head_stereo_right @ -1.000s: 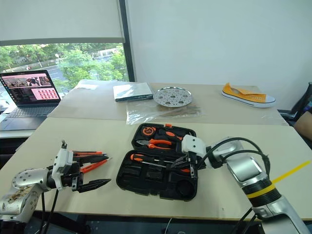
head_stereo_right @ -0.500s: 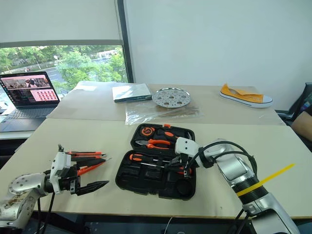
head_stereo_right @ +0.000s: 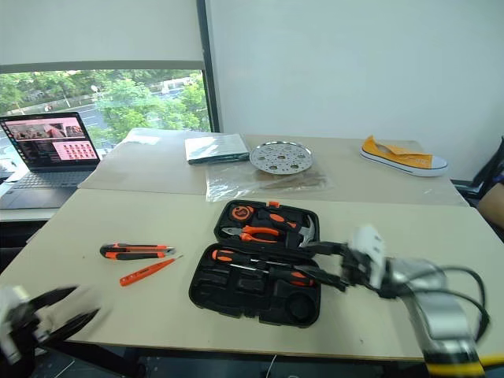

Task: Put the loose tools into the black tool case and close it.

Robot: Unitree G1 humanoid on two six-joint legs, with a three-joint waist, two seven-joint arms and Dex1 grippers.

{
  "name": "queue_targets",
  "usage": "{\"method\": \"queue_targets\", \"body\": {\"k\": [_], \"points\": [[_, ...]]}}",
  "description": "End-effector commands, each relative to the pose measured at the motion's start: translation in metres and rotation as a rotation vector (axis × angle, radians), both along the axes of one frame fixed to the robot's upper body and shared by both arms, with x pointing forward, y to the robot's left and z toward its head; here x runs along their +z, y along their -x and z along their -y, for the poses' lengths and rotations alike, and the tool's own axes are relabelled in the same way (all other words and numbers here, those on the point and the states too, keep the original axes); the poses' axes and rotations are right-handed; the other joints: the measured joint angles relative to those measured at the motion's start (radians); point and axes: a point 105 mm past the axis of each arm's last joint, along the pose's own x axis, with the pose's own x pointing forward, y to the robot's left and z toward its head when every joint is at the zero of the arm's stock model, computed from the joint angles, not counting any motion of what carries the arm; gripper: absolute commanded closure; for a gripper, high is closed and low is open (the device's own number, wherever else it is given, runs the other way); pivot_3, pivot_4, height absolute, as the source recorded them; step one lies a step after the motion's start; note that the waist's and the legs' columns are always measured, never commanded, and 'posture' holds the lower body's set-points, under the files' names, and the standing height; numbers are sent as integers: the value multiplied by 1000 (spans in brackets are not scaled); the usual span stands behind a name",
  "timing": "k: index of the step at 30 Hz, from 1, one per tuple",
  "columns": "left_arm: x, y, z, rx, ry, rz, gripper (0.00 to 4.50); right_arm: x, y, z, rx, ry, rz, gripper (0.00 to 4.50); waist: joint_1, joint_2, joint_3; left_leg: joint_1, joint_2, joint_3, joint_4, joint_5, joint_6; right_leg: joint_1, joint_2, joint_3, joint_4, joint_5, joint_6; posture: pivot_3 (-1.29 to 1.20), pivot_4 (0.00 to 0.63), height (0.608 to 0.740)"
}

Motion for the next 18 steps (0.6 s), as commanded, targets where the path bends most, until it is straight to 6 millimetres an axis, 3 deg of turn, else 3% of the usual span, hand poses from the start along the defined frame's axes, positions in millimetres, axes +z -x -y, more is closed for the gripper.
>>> {"method": "queue_targets", "body": {"k": [1, 6, 9, 13, 18], "points": [[24, -10, 4, -29, -21, 84, 0, 13, 17, 5, -25, -26, 89, 48, 8, 1, 1, 0, 0, 0, 0, -1, 1, 0, -1, 0, 0, 0, 0, 0, 150, 740], [40, -36, 30, -160, 10, 105, 0, 8, 29, 0, -7, -31, 83, 48, 13, -1, 0, 2, 0, 1, 1, -4, 2, 2, -8, 1, 0, -2, -2, 0, 150, 740], [42, -63, 49, -243, -1, 59, 0, 16, 25, -11, 23, -34, 115, 48, 12, 0, 0, 2, -1, 1, 1, -3, -2, 1, -8, 1, 2, 1, -1, 0, 150, 740], [35, -94, 60, -288, -68, -3, 0, 23, 18, -19, 37, -33, 142, 48, 12, 0, 0, 2, 0, 1, 1, 5, 1, 1, 1, 2, 3, 5, 0, 0, 150, 740], [12, -110, 60, -328, -100, -103, 0, 27, 15, -22, 38, -15, 165, 48, -1, 0, 0, 2, 1, 1, -2, 9, -6, -2, 4, 2, 3, 8, -8, 0, 150, 740]]}}
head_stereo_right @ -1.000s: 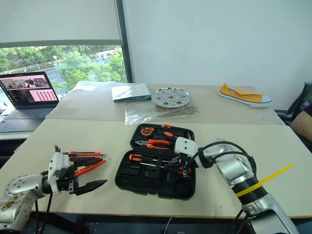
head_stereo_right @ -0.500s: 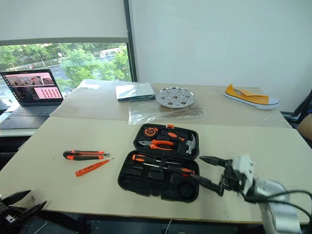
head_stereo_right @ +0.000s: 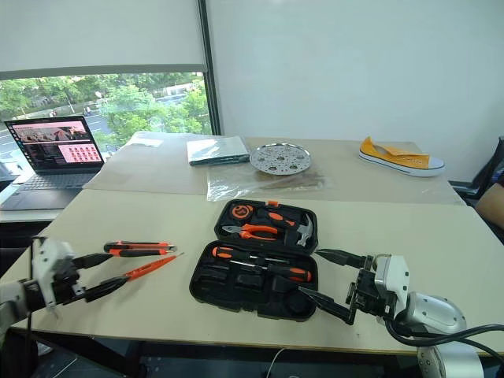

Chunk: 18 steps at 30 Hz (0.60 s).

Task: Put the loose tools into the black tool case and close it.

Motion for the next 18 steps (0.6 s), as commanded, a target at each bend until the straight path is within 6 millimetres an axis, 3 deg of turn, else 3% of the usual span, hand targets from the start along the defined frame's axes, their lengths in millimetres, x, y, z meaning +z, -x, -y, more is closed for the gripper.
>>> {"method": "queue_targets", "body": {"k": [1, 6, 10, 18], "points": [[-11, -7, -2, -32, -25, -50, 0, 11, 0, 0, -5, 12, 55, 48, -2, 0, 0, 0, 0, 0, 0, 0, 0, 0, 1, -1, 0, -1, 0, 0, 150, 740], [-16, -21, 16, -100, 11, -47, 0, 8, 4, 0, -18, 16, 43, 48, 13, 0, 0, -1, -2, 0, 0, -1, 1, 0, -1, -2, 0, -3, 1, 0, 150, 740], [-19, -25, 29, -148, 32, -50, 1081, 4, 7, 0, -29, 22, 28, 0, 19, 0, 0, -1, -2, -1, 1, -2, 3, 2, -3, -2, 0, -3, 2, 0, 150, 740], [-21, -29, 40, -198, 42, -24, 3977, -1, 11, -1, -38, 25, -1, 0, 13, 0, 0, 0, -2, -1, 2, -2, 4, 2, -3, 0, 0, -3, 3, 0, 150, 740]]}}
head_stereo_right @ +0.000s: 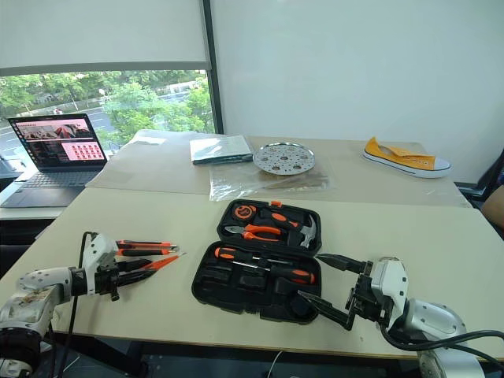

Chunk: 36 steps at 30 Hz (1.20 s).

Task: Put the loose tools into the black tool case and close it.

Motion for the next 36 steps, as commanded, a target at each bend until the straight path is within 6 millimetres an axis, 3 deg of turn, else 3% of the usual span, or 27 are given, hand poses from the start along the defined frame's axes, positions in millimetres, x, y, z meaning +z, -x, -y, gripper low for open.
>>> {"method": "queue_targets", "body": {"k": [1, 5, 10, 15, 17, 19, 27, 36], "points": [[3, 3, 8, -67, 33, 26, 4004, 9, 6, -2, 9, 18, 42, 0, 0, 0, 0, 0, 0, 0, 0, 0, 0, 0, 0, 0, 0, 0, 0, 0, 150, 740], [38, 20, 19, -262, 99, 136, 4004, 12, 14, 7, -15, 31, 33, 0, 0, -1, 0, -1, 1, 0, 0, 0, 0, 0, 0, -1, 0, 0, 0, 0, 150, 740], [69, 22, 59, -498, 58, 213, 4004, 14, 23, 17, -58, 38, 20, 0, 5, -1, 0, -1, 0, -1, 1, 0, 1, 0, 0, -1, -1, -1, 1, 0, 150, 740], [69, 7, 113, -679, -86, 260, 4004, 11, 27, 17, -73, 41, 12, 0, 7, -1, 0, 1, -1, -1, 2, -1, 3, 5, 0, 1, -1, -1, 3, 0, 150, 740], [62, -3, 147, -777, -154, 271, 4004, 11, 26, 14, -73, 38, 15, 0, 7, -1, 0, 1, -2, -1, 3, -2, 3, 7, 0, 1, -2, -1, 4, 0, 150, 740], [52, -9, 162, -823, -215, 261, 4004, 11, 26, 12, -74, 37, 19, 0, 9, -1, 0, 1, -3, -3, 5, -2, 4, 9, 1, 0, -4, 0, 5, 0, 150, 740], [35, -21, 173, -829, -315, 229, 4004, 12, 28, 9, -93, 31, 30, 0, -7, -2, 1, 2, -2, -5, 3, -3, 5, 10, 2, 1, -5, -3, 7, 0, 150, 740], [24, -7, 171, -879, -355, 155, 4004, 8, 29, 11, -117, 27, 28, 0, 0, -2, 1, 2, -3, -5, 6, -6, 11, 12, 0, 1, -6, -3, 9, 0, 150, 740]]}}
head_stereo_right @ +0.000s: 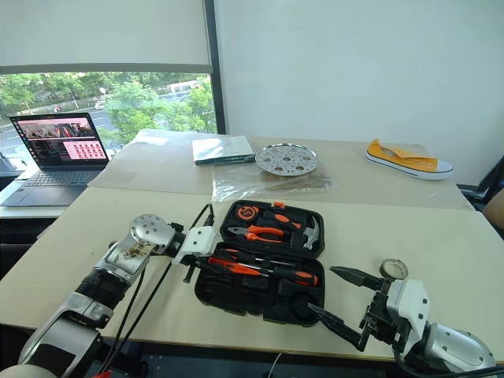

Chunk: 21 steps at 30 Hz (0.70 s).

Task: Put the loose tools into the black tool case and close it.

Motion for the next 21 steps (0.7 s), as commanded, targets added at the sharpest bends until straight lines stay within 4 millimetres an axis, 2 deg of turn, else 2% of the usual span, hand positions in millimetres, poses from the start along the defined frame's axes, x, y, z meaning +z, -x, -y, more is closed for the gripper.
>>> {"method": "queue_targets", "body": {"k": [1, 6, 15, 18, 20, 21], "points": [[-10, 7, -2, -8, -53, -29, 4004, 8, 1, -2, -2, 8, 51, 0, 0, 0, 0, 0, 0, 0, 0, 0, 0, 0, 0, 0, 0, 0, 0, 0, 150, 740], [-21, 8, -5, 27, -91, -42, 4004, 7, 0, -1, -5, 11, 53, 0, 0, 0, 0, 0, 0, 0, 0, 0, 0, 0, 0, 0, 0, -1, 1, 0, 150, 740], [-27, 8, 12, 32, -68, -81, 4004, 6, -1, -5, 12, 7, 43, 0, 3, 1, -1, 3, 0, 0, 0, -1, 2, 3, 0, 0, 0, -1, 1, 0, 150, 740], [-27, 10, 11, 43, -68, -123, 4004, 6, 0, -5, 15, 6, 40, 0, 7, 1, -1, 3, -1, 0, 1, -3, 5, 3, -1, 0, 0, -1, 1, 0, 150, 740], [-23, 10, 8, 56, -50, -127, 3000, 5, 0, -5, 16, 7, 38, 0, 6, 1, -1, 3, -1, 0, 2, -2, 4, 3, -1, 0, 0, -1, 2, 0, 150, 740], [-16, 8, 9, 56, -1, -109, 2668, 5, 0, -5, 16, 7, 37, 0, 4, 1, -1, 2, -1, 0, 2, -3, 4, 3, -1, 0, 0, -1, 2, 0, 150, 740]]}}
